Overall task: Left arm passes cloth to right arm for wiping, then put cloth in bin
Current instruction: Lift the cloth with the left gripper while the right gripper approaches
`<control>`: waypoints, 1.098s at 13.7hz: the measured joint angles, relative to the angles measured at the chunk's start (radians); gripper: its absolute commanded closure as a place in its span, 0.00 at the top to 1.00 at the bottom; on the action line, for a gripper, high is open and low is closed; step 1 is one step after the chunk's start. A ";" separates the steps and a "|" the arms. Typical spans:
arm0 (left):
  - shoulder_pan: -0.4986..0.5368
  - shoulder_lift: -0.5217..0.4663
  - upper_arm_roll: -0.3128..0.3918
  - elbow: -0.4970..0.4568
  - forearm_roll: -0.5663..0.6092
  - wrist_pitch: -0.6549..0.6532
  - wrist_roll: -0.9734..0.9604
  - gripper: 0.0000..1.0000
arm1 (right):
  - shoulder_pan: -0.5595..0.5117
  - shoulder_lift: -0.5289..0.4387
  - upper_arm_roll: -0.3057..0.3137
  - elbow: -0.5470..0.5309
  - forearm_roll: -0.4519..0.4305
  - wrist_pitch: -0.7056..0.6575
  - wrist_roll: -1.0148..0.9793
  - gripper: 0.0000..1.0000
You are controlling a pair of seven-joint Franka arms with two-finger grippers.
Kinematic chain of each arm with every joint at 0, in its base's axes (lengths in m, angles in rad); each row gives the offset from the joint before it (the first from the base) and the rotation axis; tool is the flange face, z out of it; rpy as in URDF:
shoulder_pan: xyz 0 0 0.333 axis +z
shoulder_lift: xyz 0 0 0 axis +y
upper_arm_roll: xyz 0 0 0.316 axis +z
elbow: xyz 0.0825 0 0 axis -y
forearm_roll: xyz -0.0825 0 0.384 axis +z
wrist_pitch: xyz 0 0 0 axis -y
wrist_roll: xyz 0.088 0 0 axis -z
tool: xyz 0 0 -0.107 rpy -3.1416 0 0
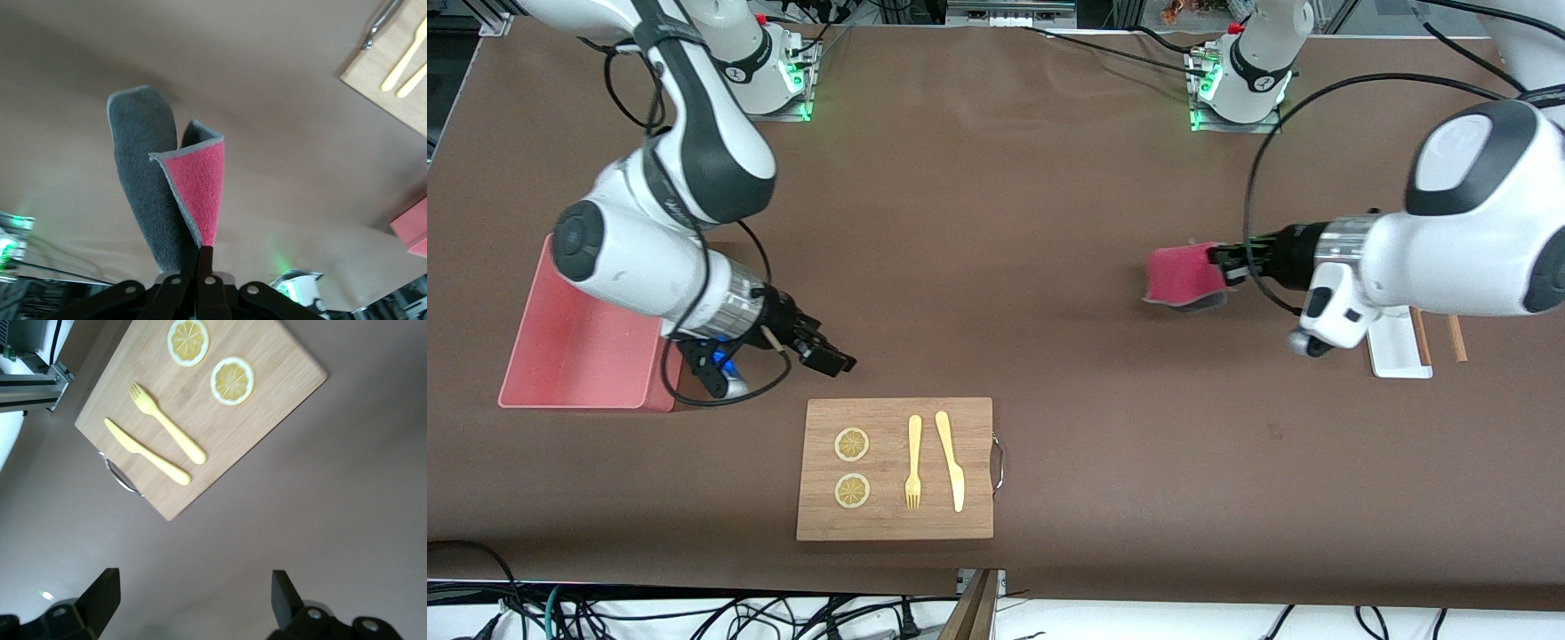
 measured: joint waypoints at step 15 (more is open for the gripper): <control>-0.340 0.064 0.003 -0.005 -0.100 0.468 -0.190 0.00 | 0.120 0.169 0.137 -0.001 0.000 0.293 0.377 1.00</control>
